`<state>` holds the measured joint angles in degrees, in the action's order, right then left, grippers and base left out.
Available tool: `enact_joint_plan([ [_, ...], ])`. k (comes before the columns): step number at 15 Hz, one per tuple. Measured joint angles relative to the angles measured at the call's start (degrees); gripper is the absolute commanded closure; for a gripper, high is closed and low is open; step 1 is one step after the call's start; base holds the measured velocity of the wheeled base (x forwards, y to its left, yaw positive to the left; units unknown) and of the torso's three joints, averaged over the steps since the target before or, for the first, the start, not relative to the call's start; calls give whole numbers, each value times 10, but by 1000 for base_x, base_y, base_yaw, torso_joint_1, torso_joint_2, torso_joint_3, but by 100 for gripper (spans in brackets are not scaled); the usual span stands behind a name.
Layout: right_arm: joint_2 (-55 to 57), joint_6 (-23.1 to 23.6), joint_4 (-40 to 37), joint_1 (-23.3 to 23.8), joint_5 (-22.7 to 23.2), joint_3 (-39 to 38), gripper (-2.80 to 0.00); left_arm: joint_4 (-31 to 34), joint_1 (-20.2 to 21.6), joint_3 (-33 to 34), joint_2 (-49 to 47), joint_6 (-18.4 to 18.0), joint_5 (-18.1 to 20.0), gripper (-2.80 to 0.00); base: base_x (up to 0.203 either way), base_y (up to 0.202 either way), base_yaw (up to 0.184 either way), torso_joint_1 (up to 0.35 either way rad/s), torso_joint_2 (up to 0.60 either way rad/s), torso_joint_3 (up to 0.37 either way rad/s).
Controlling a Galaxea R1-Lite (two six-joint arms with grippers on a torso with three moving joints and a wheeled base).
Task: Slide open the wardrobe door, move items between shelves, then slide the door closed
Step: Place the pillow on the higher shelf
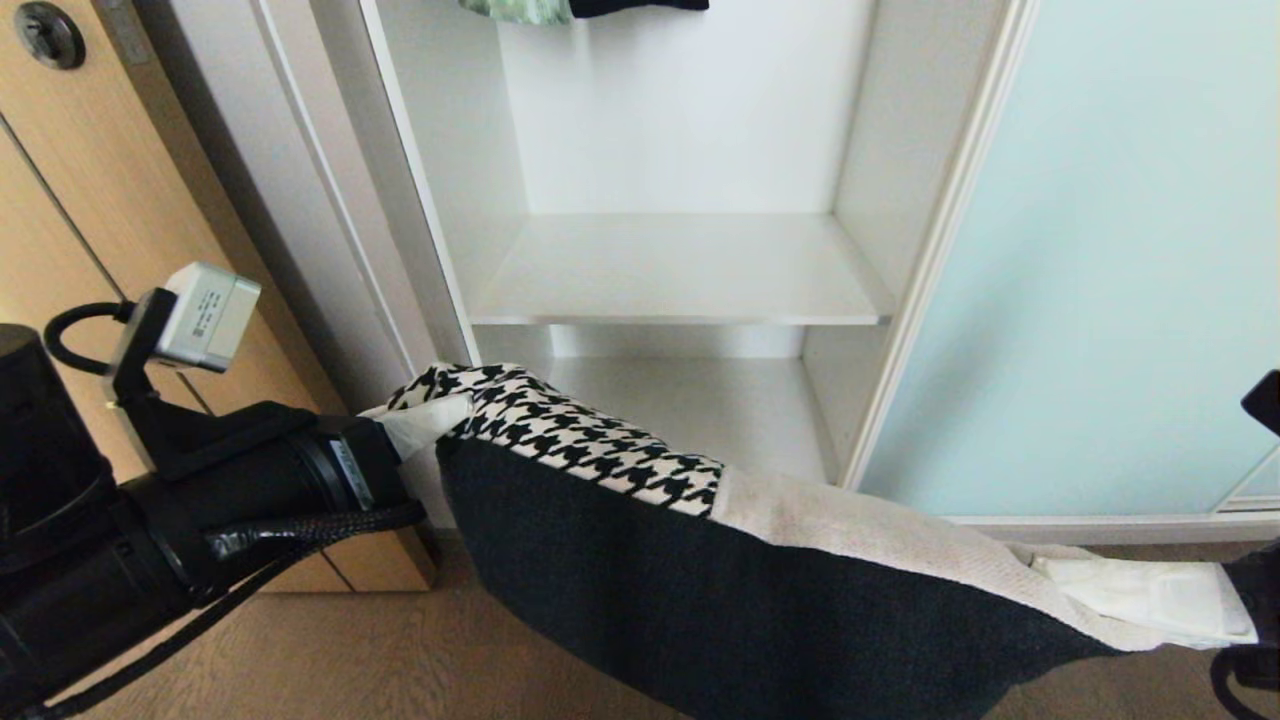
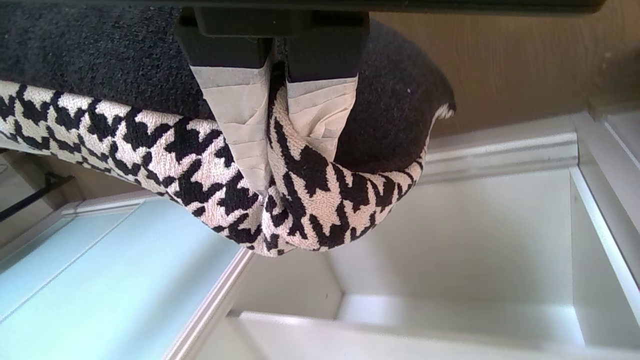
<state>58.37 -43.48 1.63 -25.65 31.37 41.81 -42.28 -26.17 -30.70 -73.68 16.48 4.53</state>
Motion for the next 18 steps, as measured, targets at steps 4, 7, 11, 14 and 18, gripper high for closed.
enact_joint_plan([
  [4,0,1,0,0,0,-1,0,1,0,0,0,0,1,0,0,0,0,-1,2,203],
  [7,0,0,0,0,0,-1,0,1,0,1,-1,0,1,0,0,0,0,3,2,197],
  [11,1,0,-1,0,0,-2,0,1,0,2,-1,1,2,0,0,0,0,-1,3,202],
  [14,1,-1,0,0,0,-2,0,1,0,2,-1,0,3,0,0,0,0,-1,4,201],
  [18,4,-1,-1,0,-1,-1,0,0,0,6,-3,1,1,0,0,0,0,1,1,186],
])
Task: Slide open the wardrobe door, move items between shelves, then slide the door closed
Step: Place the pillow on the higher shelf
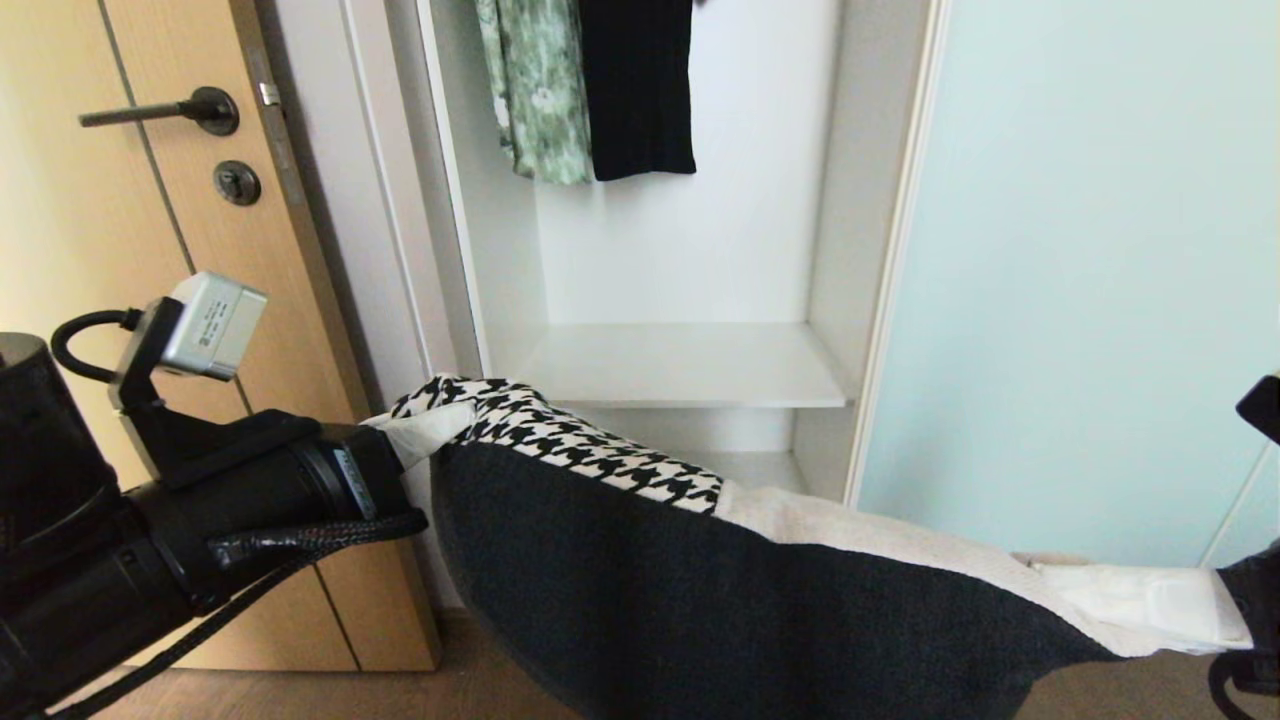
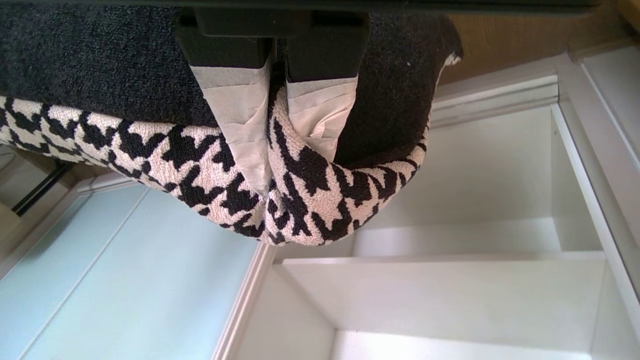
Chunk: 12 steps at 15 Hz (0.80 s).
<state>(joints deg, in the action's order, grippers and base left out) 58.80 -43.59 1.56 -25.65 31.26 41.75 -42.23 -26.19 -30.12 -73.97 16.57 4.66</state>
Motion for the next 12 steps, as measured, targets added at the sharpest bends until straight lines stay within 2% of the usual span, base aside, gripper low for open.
enact_joint_plan([
  [7,2,0,1,0,-1,1,0,-5,1,10,2,2,0,0,0,0,0,0,1,33],
  [12,3,0,2,0,-1,10,0,-4,1,12,4,1,1,0,182,0,1,6,3,5],
])
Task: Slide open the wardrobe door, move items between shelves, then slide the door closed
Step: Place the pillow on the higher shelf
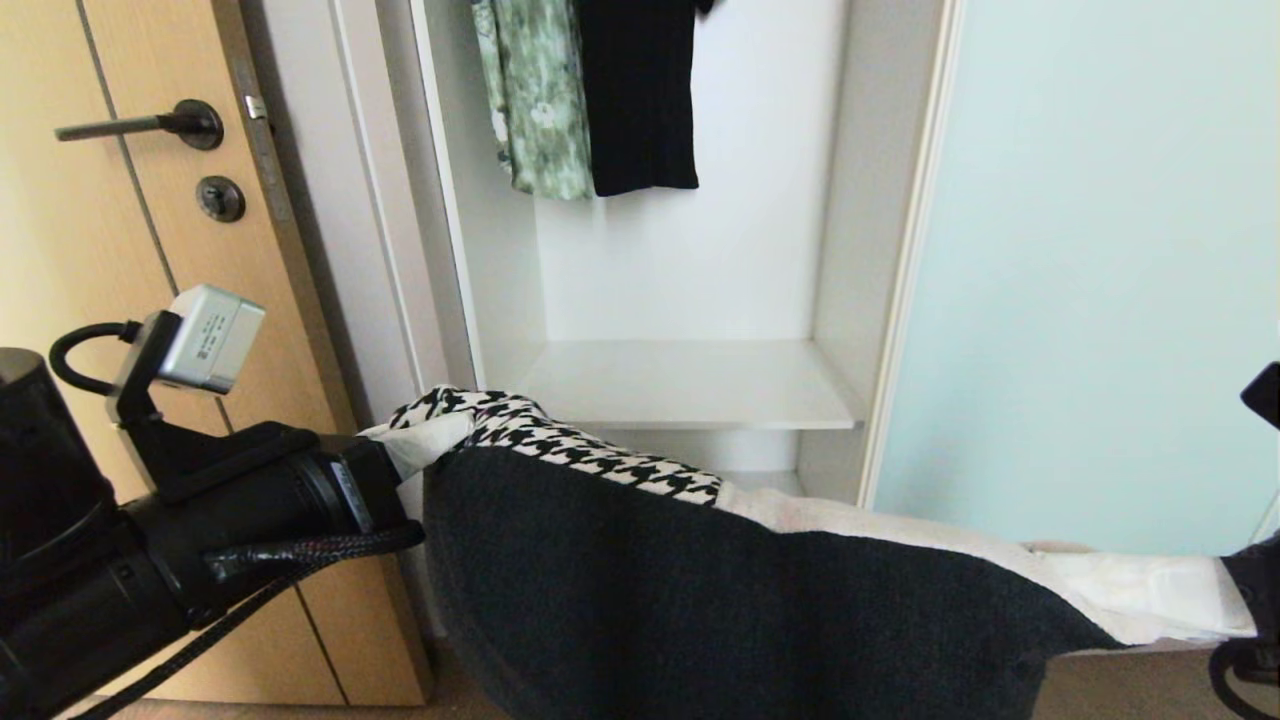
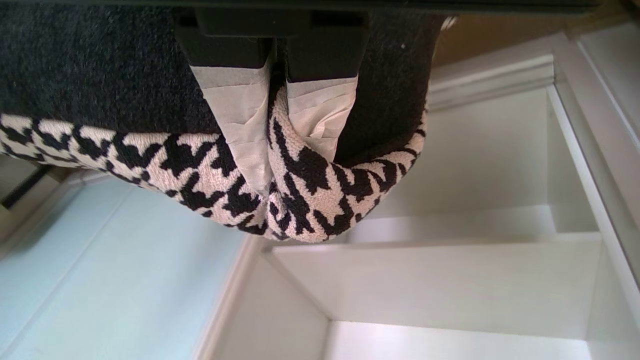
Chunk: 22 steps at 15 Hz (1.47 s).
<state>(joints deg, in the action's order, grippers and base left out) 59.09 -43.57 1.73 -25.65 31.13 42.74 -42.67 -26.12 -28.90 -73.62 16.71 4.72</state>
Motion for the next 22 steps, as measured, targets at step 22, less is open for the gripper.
enact_joint_plan([
  [22,15,0,2,0,0,3,0,3,-6,13,1,-12,7,0,158,0,0,4,2,2],
])
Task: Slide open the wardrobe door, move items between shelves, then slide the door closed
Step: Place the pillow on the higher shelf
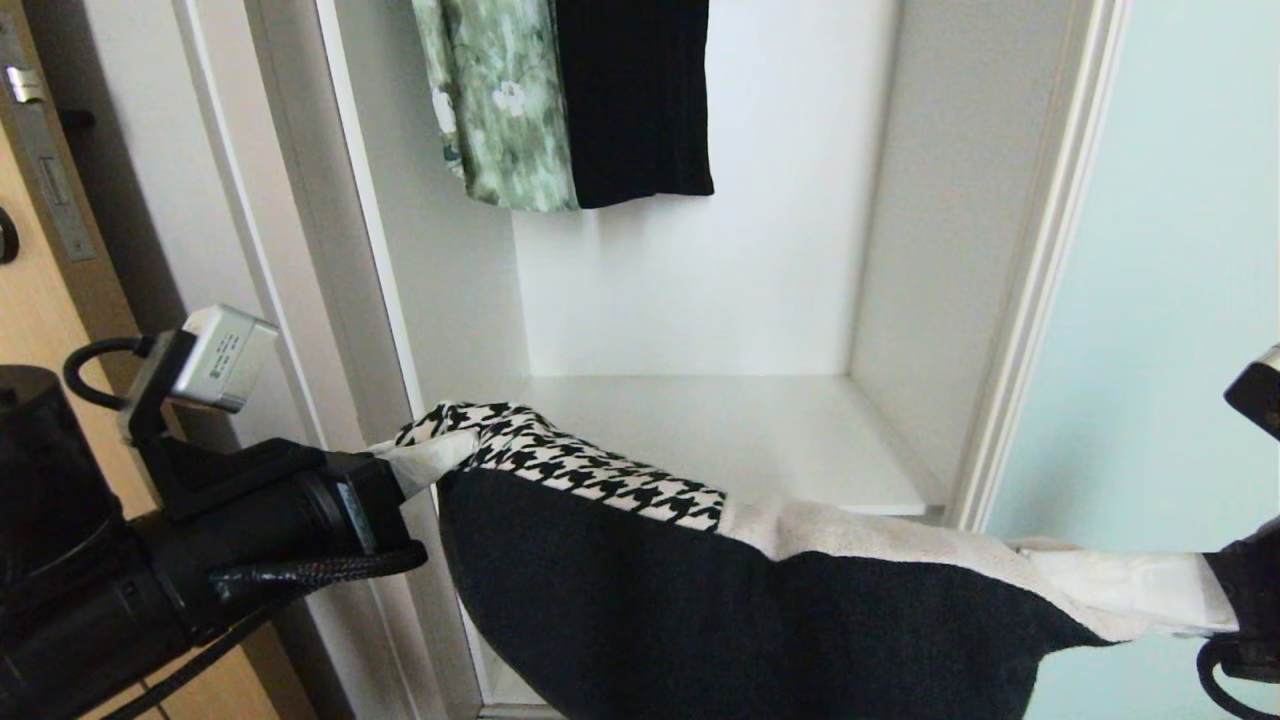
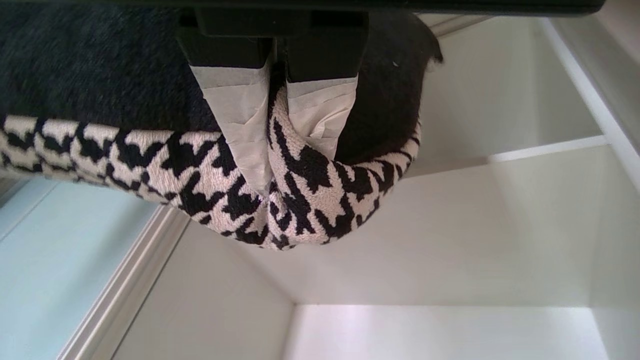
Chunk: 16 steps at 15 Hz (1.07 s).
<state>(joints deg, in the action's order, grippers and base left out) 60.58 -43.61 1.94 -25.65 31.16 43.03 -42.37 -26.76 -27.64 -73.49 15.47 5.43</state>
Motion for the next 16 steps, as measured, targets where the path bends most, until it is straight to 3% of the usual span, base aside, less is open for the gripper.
enact_joint_plan([
  [2,7,0,0,1,-2,8,0,2,0,-1,4,-29,-3,0,0,0,0,0,0,0],
  [4,21,1,1,2,-1,30,0,11,3,-11,2,-35,-6,0,0,0,0,0,0,0],
  [9,87,21,13,27,-2,101,0,47,23,-85,-17,-22,-10,0,0,0,0,0,0,0],
  [13,160,24,25,64,-2,214,0,50,31,-175,-80,9,-74,0,0,0,0,0,0,0],
  [16,230,26,27,85,-1,322,0,52,44,-257,-142,12,-88,0,0,0,0,0,0,0],
])
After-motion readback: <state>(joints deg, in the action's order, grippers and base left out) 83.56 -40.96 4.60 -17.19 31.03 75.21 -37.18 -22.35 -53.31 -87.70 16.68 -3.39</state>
